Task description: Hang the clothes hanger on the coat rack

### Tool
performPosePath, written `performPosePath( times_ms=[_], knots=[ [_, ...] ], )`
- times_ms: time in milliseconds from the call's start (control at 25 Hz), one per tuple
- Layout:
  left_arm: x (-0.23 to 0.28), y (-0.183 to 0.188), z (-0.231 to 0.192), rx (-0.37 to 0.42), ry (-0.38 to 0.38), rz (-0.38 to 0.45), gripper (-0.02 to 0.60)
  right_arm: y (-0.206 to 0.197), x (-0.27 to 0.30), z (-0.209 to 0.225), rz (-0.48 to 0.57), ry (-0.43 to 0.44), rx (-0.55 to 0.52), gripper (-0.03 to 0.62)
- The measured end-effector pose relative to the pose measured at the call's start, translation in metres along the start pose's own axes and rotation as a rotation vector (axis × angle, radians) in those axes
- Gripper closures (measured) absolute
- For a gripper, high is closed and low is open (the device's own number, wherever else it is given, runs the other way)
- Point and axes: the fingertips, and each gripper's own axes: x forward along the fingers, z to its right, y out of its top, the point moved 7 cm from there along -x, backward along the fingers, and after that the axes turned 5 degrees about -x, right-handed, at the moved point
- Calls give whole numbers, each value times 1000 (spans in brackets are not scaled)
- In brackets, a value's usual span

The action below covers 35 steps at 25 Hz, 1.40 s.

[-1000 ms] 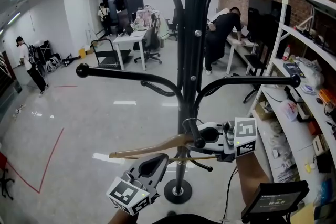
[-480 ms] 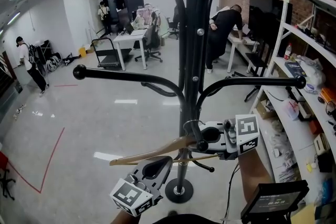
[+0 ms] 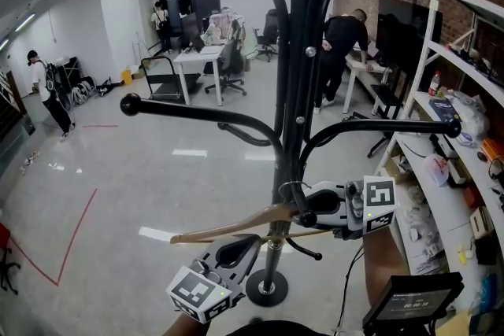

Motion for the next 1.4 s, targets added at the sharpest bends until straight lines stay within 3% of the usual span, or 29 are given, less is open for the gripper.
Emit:
performPosePath(
  times_ms=[400,1160,1400],
  knots=[
    [1,-1,-1,-5,9,-11,583,3,-18,-3,60,-42,-35,536],
    [2,-8,-3,-3,7,-28,583,6,-50,-8,78,-231,-49,536],
    [2,-11,-3,-2,18,-36,583,14,-70,-9,155,-361,-51,536]
  ],
)
